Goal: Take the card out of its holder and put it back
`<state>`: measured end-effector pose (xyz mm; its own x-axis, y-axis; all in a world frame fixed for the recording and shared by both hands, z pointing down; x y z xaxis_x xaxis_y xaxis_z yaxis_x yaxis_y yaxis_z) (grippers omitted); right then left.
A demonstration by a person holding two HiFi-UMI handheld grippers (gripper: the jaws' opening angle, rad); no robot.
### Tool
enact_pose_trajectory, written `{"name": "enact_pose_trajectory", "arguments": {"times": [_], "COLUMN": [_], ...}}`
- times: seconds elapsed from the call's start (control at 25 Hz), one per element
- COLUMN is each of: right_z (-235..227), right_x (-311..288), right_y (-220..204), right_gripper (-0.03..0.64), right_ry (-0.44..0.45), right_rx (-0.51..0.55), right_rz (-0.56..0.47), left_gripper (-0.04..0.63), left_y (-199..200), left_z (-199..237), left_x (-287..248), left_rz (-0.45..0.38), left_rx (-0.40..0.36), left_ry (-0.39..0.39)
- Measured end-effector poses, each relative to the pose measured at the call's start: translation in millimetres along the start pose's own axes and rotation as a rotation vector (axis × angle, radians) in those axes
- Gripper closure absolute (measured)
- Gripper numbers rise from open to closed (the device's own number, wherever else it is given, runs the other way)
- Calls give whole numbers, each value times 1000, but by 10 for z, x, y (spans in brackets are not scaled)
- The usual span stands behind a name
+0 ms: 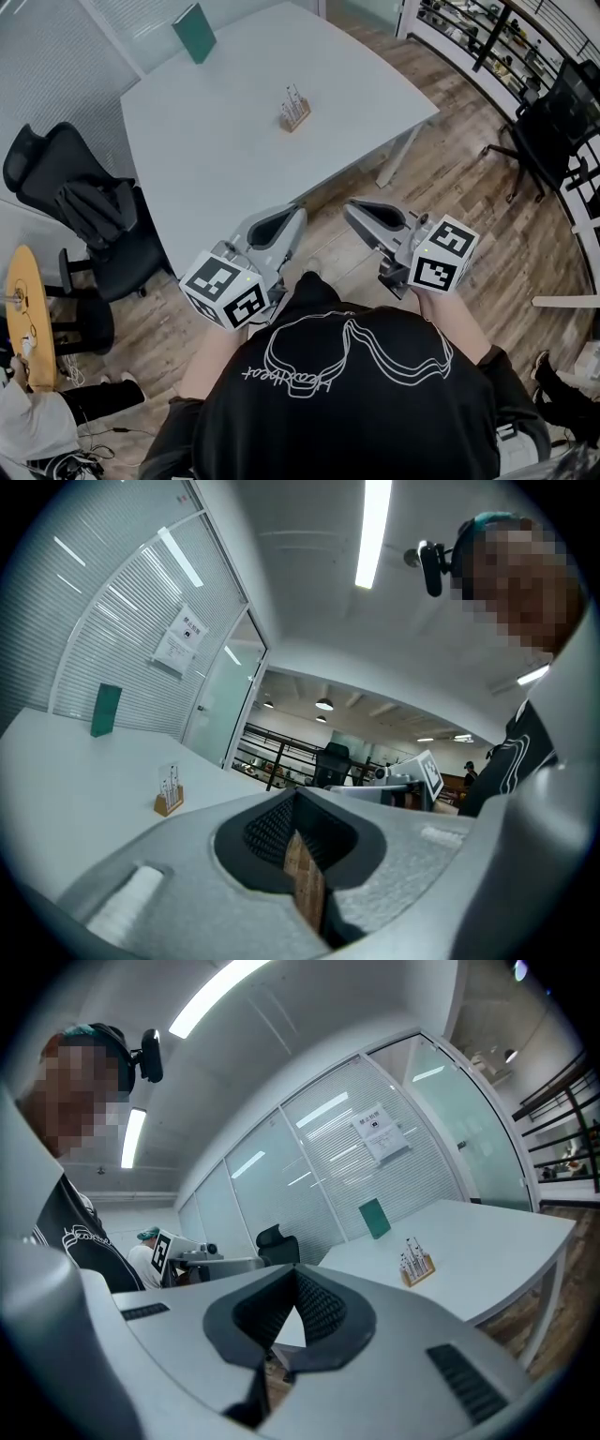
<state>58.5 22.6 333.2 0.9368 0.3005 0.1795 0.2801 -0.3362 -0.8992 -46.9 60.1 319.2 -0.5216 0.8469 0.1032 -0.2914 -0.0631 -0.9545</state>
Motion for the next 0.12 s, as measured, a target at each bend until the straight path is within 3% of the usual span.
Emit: {"name": "enact_pose_trajectory", "arguments": {"times": [0.12], "right_z": [32], "right_x": [3], "right_y": [-31], "right_gripper": [609], "right_ry": [0], "right_rx": [5], "right_rz": [4], "left_gripper": [583], "left_y": [-4], "left_z": [4], "left_x": [44], "left_rz": [-4], "left_rx": [-3], "left_ry": [4]}}
Point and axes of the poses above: the fingertips, and each gripper's own axes: x backward along the fingers, z to its left, y out of its top, the point moved 3 cm from there along x, backward along the fingers, and after that the axes turned 13 degrees about -z, right-handed, at the moved point
